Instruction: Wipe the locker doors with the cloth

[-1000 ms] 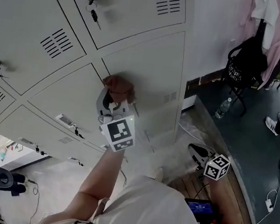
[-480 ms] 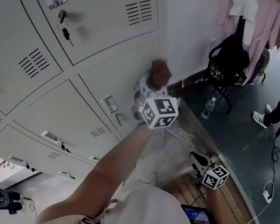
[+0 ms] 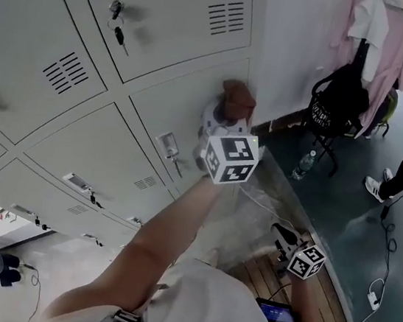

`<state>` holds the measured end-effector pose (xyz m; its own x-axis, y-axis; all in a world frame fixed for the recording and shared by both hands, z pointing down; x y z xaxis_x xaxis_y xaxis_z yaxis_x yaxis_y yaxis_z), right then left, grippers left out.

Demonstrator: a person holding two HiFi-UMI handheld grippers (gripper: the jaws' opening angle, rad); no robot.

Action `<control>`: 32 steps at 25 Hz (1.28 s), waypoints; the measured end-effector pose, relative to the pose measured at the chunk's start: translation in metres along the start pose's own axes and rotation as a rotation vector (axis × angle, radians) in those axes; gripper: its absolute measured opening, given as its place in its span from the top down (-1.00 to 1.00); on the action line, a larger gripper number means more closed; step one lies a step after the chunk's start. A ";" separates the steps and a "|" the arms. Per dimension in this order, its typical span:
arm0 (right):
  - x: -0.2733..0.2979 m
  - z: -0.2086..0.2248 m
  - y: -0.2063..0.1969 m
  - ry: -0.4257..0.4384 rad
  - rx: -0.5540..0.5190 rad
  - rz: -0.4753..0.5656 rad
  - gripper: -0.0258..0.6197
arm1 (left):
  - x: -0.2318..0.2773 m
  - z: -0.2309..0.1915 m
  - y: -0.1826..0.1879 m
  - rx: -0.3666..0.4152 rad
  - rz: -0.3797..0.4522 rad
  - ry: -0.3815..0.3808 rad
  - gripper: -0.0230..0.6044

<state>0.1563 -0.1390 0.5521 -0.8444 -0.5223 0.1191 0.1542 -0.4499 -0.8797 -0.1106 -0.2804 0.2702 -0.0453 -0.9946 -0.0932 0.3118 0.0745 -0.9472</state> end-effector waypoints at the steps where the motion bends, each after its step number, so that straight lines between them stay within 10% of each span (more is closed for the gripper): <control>1: 0.005 -0.001 0.001 0.015 -0.006 -0.006 0.86 | -0.010 -0.013 -0.001 -0.021 0.002 0.019 0.70; 7: 0.034 -0.008 0.004 0.100 -0.027 -0.048 0.86 | -0.082 -0.094 -0.007 -0.066 0.015 0.178 0.70; 16: 0.059 -0.017 -0.001 0.183 -0.043 -0.094 0.86 | -0.141 -0.166 -0.005 0.094 0.063 0.452 0.70; 25: 0.038 -0.011 -0.004 0.120 -0.022 -0.040 0.86 | -0.058 -0.087 0.039 0.303 0.127 0.283 0.70; 32: -0.003 0.001 -0.006 0.007 0.016 0.023 0.86 | 0.023 0.002 0.069 0.642 0.113 0.081 0.70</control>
<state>0.1585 -0.1354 0.5577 -0.8439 -0.5279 0.0954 0.1819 -0.4489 -0.8749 -0.0878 -0.2979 0.2032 -0.0428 -0.9728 -0.2275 0.8221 0.0951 -0.5613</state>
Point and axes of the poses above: the fingertips, and each gripper's own axes: x forward along the fingers, z to its right, y out of its top, the point moved 7 cm from there along -x, backward along the fingers
